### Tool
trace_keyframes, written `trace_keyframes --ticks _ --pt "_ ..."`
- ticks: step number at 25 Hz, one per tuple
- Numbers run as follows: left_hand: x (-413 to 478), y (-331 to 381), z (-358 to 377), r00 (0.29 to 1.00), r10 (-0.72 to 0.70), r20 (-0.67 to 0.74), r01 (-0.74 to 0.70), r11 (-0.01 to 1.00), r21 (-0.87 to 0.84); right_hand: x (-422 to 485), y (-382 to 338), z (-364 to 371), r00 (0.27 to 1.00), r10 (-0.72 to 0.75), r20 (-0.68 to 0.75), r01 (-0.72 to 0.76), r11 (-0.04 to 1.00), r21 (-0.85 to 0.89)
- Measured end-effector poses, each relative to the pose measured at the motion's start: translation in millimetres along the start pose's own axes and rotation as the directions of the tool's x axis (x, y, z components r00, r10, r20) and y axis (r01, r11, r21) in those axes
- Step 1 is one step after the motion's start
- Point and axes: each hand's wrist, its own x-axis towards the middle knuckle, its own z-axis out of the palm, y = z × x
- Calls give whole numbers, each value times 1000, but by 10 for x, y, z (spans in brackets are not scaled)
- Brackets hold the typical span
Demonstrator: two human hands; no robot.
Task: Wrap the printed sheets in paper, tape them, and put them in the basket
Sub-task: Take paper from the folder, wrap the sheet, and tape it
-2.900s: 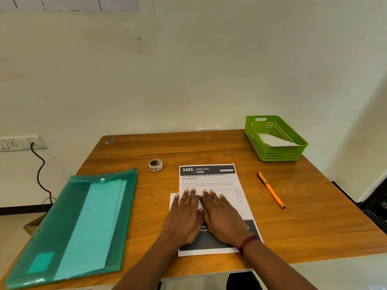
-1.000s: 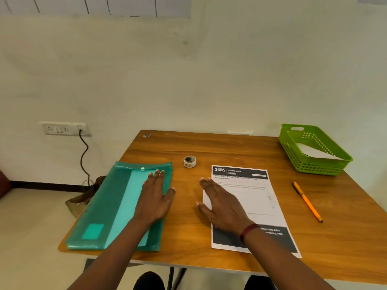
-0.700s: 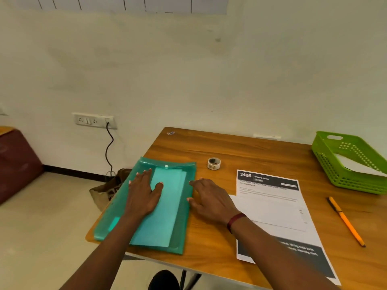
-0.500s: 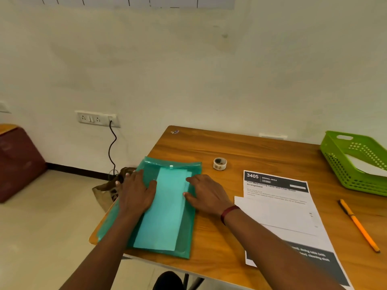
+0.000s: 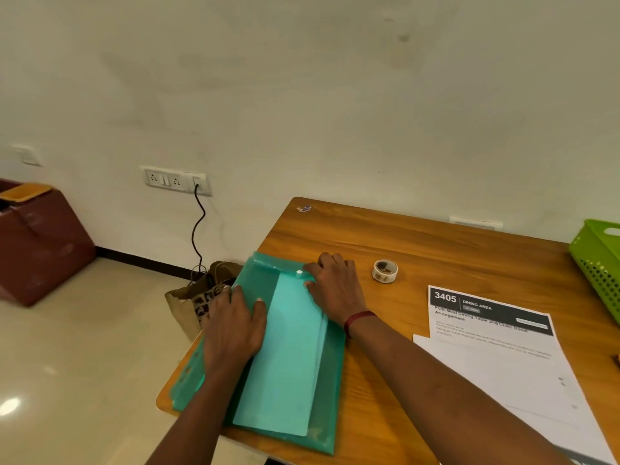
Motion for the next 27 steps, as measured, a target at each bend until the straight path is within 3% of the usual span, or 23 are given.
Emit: trace_keyframes --ticks 4,7,10,16,20,27 --pt "6 4 17 1000 -26 -3 26 1000 15 139 8 68 996 30 -88 -35 997 -67" --pt "14 0 41 999 -40 -12 41 999 19 233 57 58 980 147 -133 -130 983 126" --pt "8 -3 41 999 -30 -25 31 999 15 279 102 48 976 214 33 -214 926 312" --pt "-31 68 -17 996 -43 -75 39 998 -53 456 271 -20 972 97 214 -156 947 280" --pt "-52 82 -65 990 -41 -135 23 991 -130 707 336 -48 910 81 407 -208 938 277" --pt "-73 85 -91 975 -29 -221 -26 971 -239 854 303 -100 836 20 548 -187 950 249"
